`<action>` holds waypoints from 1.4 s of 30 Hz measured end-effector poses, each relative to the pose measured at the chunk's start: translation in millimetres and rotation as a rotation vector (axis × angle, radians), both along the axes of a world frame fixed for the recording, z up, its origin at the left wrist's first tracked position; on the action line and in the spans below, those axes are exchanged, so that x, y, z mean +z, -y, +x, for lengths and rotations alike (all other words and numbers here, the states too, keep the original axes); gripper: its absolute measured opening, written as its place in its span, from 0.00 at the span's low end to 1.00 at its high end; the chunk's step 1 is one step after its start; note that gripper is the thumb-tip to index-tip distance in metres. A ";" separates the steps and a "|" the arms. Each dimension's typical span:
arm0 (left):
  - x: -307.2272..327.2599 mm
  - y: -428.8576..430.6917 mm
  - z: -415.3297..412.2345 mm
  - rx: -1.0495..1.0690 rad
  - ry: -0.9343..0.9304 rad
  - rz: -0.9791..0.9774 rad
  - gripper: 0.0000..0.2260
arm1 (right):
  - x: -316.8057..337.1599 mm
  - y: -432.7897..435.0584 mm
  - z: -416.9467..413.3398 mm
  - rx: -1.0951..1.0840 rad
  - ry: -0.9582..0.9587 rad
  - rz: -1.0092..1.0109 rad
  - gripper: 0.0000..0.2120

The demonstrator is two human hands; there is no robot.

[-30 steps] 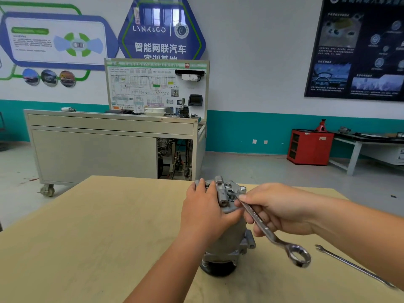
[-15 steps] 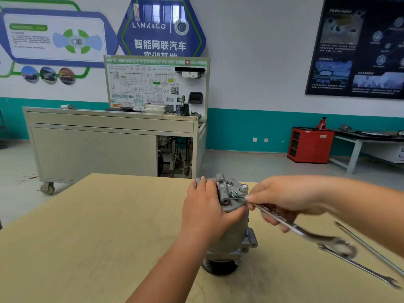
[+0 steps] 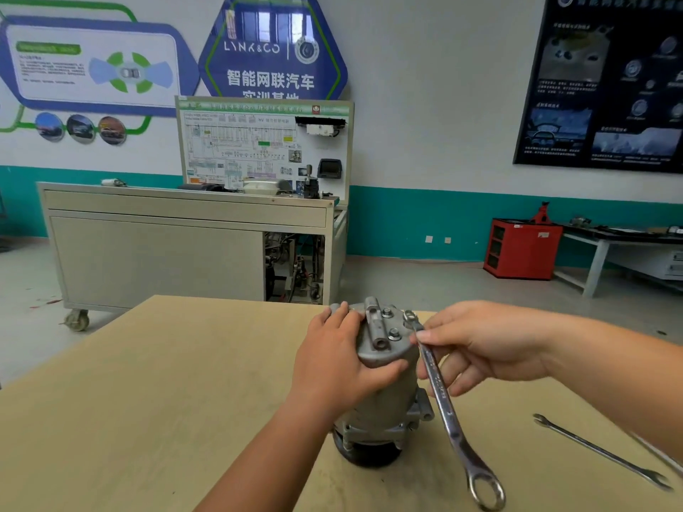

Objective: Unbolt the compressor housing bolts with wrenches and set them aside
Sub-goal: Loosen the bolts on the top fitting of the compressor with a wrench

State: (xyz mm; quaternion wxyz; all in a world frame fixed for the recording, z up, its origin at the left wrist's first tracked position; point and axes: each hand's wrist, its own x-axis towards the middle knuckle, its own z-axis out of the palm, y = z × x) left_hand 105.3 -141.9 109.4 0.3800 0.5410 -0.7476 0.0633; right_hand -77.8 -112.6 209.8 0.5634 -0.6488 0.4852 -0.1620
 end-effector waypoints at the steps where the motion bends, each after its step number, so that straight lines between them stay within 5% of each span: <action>1: -0.5 -0.4 -0.7 -0.005 -0.007 -0.019 0.40 | -3.1 -2.1 2.9 0.003 0.018 0.012 0.10; 10: -19.4 -1.2 -8.7 -0.114 -0.421 -0.042 0.27 | -8.1 -0.6 17.7 -0.080 -0.024 0.003 0.11; 13: -23.6 -1.5 -11.0 -0.153 -0.560 -0.066 0.26 | 10.1 7.7 3.7 0.024 -0.388 -0.144 0.13; 16: -25.7 -0.7 -13.6 -0.168 -0.622 -0.096 0.26 | 28.0 22.1 -5.1 0.076 -0.858 -0.510 0.17; 19: -27.6 0.7 -14.2 -0.182 -0.649 -0.124 0.27 | 29.9 35.5 -9.1 0.087 -1.009 -0.796 0.14; 21: -28.1 1.0 -13.9 -0.185 -0.651 -0.145 0.27 | 31.2 35.6 -15.5 0.045 -0.888 -0.663 0.14; 26: -29.2 1.1 -14.3 -0.185 -0.663 -0.181 0.24 | 15.4 3.8 -8.9 -0.210 0.119 -0.077 0.10; 37: -34.4 4.7 -17.6 -0.206 -0.712 -0.214 0.24 | -8.8 -12.9 22.3 -0.155 0.121 -0.006 0.10; 42: -34.5 3.7 -17.1 -0.214 -0.704 -0.215 0.24 | -7.1 -10.1 16.4 -0.127 -0.067 -0.101 0.12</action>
